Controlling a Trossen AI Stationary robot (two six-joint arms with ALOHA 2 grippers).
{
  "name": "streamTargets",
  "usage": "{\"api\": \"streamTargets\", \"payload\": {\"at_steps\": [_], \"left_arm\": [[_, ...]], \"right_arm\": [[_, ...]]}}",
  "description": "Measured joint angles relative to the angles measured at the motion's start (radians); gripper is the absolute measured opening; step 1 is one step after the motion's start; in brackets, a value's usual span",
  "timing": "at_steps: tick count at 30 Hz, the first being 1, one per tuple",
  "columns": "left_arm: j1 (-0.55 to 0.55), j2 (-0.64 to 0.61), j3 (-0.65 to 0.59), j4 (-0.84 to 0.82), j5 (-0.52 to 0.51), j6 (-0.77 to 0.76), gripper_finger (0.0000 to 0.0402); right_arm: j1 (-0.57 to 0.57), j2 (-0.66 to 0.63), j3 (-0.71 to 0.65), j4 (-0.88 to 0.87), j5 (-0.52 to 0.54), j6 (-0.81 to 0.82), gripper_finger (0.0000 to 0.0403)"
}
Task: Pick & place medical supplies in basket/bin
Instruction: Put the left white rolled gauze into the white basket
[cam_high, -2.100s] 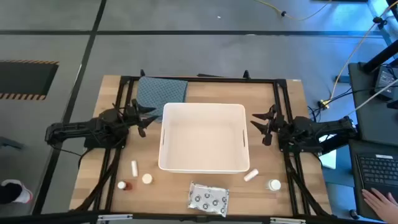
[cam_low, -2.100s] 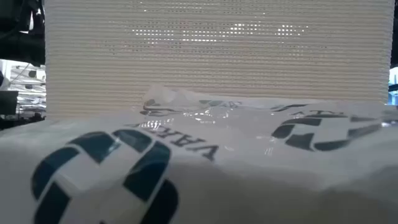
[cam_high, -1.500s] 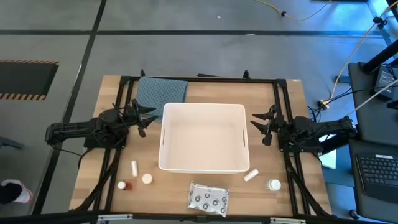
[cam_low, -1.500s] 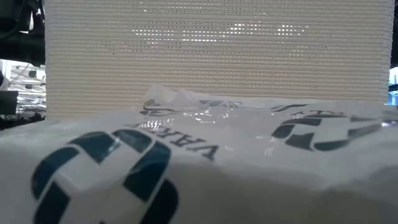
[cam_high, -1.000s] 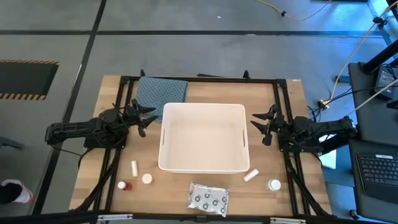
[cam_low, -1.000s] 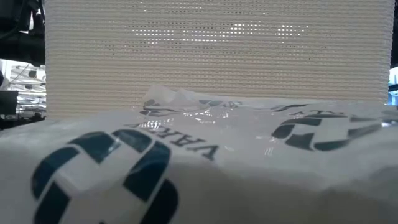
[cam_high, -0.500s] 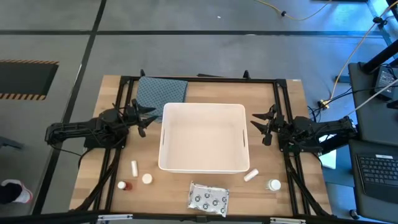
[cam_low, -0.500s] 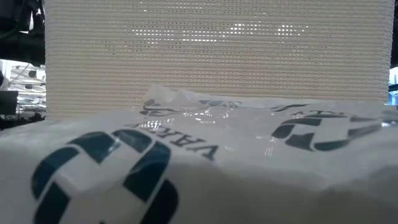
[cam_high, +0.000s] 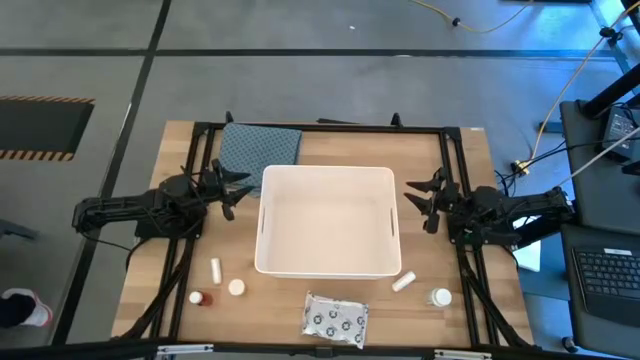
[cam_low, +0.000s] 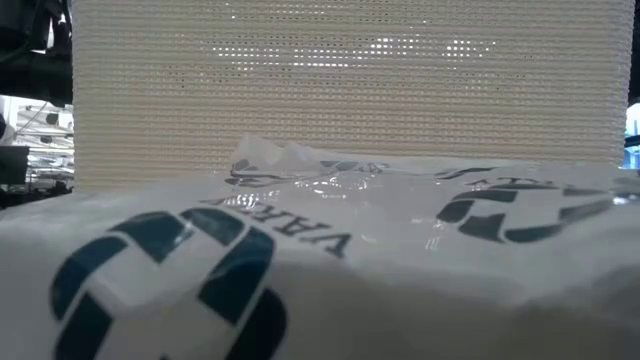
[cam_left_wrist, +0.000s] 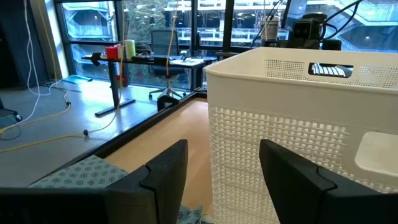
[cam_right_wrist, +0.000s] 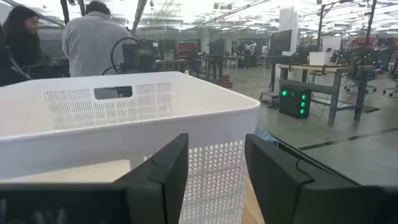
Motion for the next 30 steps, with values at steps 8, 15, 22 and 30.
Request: {"api": "streamTargets", "payload": {"at_steps": [8,15,22,30], "left_arm": [[0.0,0.0,0.0,0.0,0.0,0.0,0.0194],[0.0,0.0,0.0,0.0,0.0,0.0,0.0194],[0.0,0.0,0.0,0.0,0.0,0.0,0.0194],[0.0,0.0,0.0,0.0,0.0,0.0,0.0194]], "right_arm": [[0.0,0.0,-0.001,0.094,0.012,0.11,0.016],[0.0,0.0,-0.001,0.478,-0.002,0.133,0.016],[0.0,0.0,0.0,0.677,0.001,0.297,0.016],[0.0,0.0,0.0,0.673,0.0,0.312,0.016]]}}
